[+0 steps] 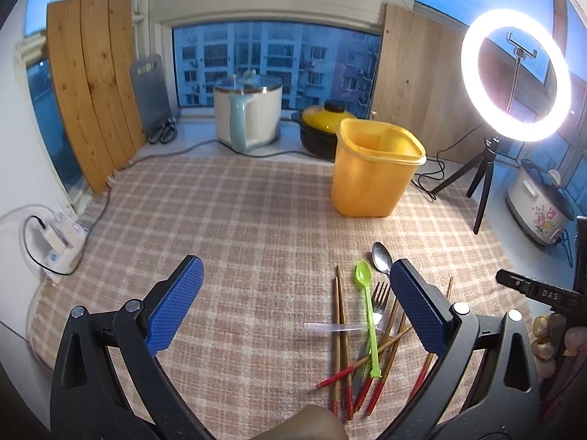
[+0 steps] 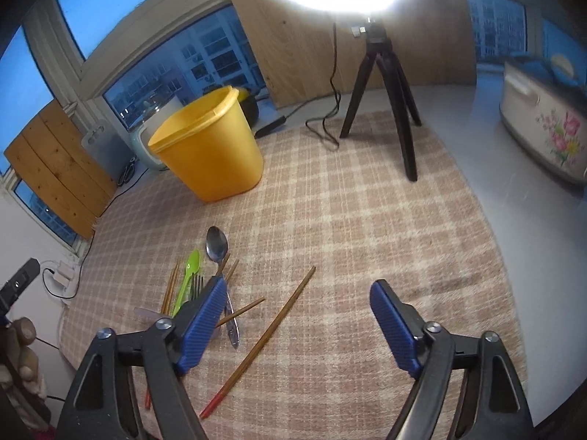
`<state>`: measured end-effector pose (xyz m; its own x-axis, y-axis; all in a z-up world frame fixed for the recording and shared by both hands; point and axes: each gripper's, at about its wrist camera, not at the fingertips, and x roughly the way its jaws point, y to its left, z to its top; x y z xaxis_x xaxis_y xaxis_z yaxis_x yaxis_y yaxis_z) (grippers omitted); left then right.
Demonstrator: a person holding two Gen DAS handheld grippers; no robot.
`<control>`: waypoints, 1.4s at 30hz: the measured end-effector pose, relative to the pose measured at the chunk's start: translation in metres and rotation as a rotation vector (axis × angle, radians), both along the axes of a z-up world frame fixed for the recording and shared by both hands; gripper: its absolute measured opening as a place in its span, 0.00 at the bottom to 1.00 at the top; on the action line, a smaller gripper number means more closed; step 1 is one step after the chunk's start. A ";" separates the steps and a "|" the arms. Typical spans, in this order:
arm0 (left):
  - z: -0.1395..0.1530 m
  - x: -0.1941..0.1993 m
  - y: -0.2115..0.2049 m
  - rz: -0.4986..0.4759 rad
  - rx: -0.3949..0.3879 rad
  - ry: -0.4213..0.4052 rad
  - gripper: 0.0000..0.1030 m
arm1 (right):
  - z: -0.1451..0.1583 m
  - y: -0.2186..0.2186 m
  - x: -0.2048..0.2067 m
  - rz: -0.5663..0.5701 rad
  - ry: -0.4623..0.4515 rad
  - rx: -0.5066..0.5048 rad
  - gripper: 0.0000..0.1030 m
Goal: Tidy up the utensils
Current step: 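Close the left gripper on the green plastic spoon while the right gripper grasps a wooden chopstick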
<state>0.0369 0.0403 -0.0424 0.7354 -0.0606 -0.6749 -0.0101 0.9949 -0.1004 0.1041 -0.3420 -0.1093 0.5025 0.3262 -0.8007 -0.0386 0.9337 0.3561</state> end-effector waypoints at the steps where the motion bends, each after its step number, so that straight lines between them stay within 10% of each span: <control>1: -0.004 0.003 0.003 -0.008 -0.016 0.013 1.00 | -0.005 0.001 0.002 0.005 0.021 0.019 0.74; 21: -0.066 0.051 -0.028 -0.265 -0.230 0.339 0.35 | -0.075 0.012 0.026 -0.018 0.333 0.197 0.32; 42: -0.136 0.121 -0.060 -0.402 -0.321 0.613 0.22 | -0.086 0.067 0.057 -0.007 0.411 -0.068 0.14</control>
